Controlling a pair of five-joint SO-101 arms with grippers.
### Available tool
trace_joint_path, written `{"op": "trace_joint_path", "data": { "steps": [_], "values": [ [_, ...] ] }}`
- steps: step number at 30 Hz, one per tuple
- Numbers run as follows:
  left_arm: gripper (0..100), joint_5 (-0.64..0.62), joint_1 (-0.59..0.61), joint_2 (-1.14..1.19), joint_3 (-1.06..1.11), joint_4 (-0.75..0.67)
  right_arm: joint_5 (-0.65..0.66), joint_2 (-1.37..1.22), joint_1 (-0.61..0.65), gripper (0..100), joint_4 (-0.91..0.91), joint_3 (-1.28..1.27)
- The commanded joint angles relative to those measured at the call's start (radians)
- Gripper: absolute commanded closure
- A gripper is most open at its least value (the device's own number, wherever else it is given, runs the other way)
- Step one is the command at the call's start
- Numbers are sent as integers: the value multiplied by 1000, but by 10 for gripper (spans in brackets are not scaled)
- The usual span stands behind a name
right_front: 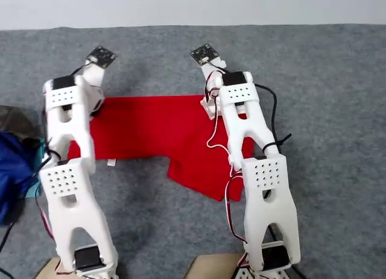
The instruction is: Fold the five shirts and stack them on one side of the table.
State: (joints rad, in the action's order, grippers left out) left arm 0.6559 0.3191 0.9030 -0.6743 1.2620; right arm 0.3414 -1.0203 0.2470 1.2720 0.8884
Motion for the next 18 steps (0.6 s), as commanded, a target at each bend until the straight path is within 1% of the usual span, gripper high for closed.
{"op": "trace_joint_path", "data": {
  "steps": [1,8,10,11,14,16,18],
  "values": [
    [967,38,61,-17,-27,-15,12,1,-1,988,1,34],
    [966,43,110,-14,-182,-6,12,-1,-1,988,1,34],
    [966,43,121,-20,-225,18,12,-1,-1,988,1,34],
    [966,43,121,-20,-262,43,12,-1,-1,988,1,34],
    [966,40,101,-20,-401,178,12,-1,-1,988,1,34],
    [966,37,57,-17,-506,292,12,-1,-1,988,1,34],
    [966,3,-5,-11,-595,397,12,-1,-1,988,1,34]
  ]
}}
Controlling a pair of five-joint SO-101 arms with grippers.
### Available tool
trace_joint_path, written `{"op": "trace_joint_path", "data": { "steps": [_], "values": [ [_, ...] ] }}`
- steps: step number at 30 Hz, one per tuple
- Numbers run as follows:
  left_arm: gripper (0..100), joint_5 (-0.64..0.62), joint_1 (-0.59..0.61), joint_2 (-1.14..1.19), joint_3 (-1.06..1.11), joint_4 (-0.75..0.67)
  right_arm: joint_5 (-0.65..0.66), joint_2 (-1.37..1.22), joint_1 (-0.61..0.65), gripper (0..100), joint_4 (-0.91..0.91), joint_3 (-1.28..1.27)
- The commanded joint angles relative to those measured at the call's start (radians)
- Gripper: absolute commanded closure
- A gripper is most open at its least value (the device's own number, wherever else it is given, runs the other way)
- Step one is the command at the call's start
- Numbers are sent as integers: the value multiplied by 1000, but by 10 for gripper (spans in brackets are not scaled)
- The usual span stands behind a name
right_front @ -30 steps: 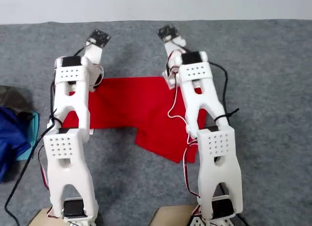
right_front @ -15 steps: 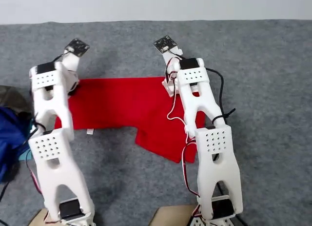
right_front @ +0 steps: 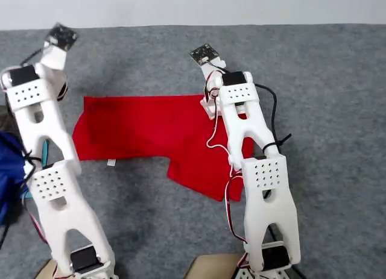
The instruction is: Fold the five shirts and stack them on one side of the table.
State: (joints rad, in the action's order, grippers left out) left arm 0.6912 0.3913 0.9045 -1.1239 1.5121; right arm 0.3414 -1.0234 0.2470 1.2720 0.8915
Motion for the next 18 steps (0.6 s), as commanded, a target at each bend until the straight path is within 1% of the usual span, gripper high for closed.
{"op": "trace_joint_path", "data": {
  "steps": [1,2,4,8,12,16,18],
  "values": [
    [964,-54,-107,-11,-176,189,12,2,-1,988,1,31],
    [964,-69,-138,-11,-188,218,12,2,-1,988,1,31],
    [964,-92,-184,-8,-177,227,12,2,-1,988,1,31],
    [963,-101,-218,43,-76,170,12,2,-1,988,1,31],
    [959,-97,-187,149,-44,140,12,2,-1,988,1,31],
    [901,-38,-127,242,-44,132,12,2,-2,988,2,31],
    [894,-35,-94,267,-45,104,12,2,-4,988,2,31]
  ]
}}
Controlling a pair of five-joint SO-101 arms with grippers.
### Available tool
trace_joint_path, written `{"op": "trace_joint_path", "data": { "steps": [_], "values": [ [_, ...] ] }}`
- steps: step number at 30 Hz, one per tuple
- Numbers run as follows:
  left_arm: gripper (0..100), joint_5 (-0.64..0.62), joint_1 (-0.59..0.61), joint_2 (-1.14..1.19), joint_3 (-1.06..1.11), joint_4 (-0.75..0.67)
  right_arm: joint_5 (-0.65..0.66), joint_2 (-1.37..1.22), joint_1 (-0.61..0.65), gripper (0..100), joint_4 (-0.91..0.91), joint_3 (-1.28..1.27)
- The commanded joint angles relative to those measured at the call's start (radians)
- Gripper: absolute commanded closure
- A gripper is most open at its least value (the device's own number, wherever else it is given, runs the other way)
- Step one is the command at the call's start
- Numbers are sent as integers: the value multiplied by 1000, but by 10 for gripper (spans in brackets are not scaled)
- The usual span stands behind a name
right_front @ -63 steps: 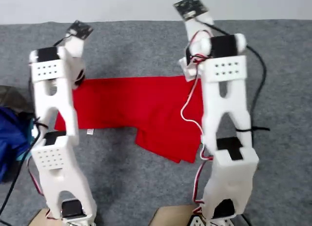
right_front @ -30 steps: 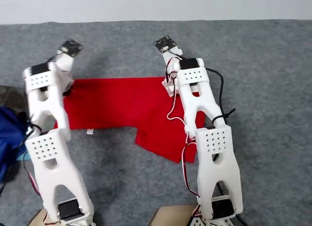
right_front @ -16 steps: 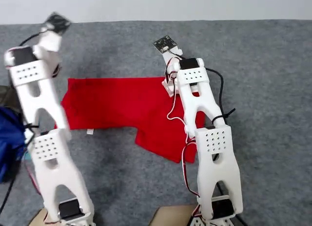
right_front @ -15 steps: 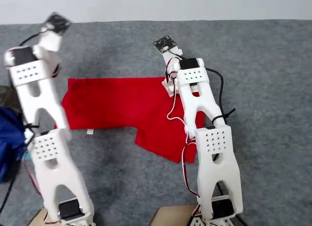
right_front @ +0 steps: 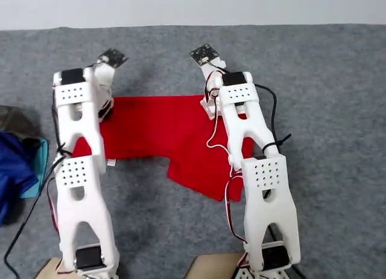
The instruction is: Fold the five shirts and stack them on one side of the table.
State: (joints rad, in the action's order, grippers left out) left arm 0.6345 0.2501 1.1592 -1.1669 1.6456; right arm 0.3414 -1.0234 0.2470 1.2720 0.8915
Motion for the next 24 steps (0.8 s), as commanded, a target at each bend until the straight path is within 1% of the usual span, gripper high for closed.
{"op": "trace_joint_path", "data": {
  "steps": [1,4,6,8,12,15,19,22,24],
  "values": [
    [894,25,66,15,-7,-41,12,2,-7,988,2,31],
    [893,28,127,26,-47,-75,12,1,-24,988,2,31],
    [893,60,158,21,-67,-86,12,-2,-35,988,4,31],
    [894,91,178,18,-94,-84,12,-7,-42,988,4,31],
    [895,101,206,17,-159,-78,12,-12,-42,988,4,35],
    [895,101,203,17,-245,0,12,-12,-42,988,4,35],
    [895,98,158,17,-348,110,12,-12,-42,988,4,35],
    [895,95,143,15,-400,110,12,-4,-38,988,12,38],
    [895,74,127,15,-414,110,9,13,-30,988,50,71]
  ]
}}
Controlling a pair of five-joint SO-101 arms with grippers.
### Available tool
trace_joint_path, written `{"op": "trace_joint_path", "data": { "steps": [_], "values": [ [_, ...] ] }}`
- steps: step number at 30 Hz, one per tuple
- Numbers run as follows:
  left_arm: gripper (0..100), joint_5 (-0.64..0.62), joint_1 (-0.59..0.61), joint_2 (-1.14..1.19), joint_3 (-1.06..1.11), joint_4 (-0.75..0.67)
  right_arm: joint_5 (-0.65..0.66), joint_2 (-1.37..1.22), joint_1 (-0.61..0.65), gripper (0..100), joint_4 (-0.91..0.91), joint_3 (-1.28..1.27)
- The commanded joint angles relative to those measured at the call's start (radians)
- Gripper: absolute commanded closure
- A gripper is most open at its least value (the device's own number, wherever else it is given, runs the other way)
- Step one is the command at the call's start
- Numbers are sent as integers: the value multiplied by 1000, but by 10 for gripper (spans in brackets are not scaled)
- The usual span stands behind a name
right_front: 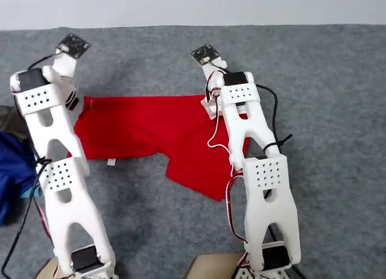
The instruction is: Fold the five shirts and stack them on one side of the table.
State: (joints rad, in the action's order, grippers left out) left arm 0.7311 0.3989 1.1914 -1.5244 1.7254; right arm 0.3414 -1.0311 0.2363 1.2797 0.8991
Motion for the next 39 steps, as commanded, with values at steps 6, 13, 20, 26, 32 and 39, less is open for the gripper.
{"op": "trace_joint_path", "data": {
  "steps": [6,13,20,26,32,39],
  "values": [
    [894,-157,-87,-17,-58,32,9,59,27,988,203,172],
    [895,-224,-187,-17,-54,32,12,51,38,988,297,193],
    [895,-221,-218,-17,127,32,12,-45,35,988,285,198],
    [896,-221,-183,-28,180,32,12,-76,38,988,277,199],
    [896,-230,-203,-250,341,32,8,-85,36,988,278,233],
    [896,-264,-255,-411,673,-17,8,-87,38,988,278,233]
  ]
}}
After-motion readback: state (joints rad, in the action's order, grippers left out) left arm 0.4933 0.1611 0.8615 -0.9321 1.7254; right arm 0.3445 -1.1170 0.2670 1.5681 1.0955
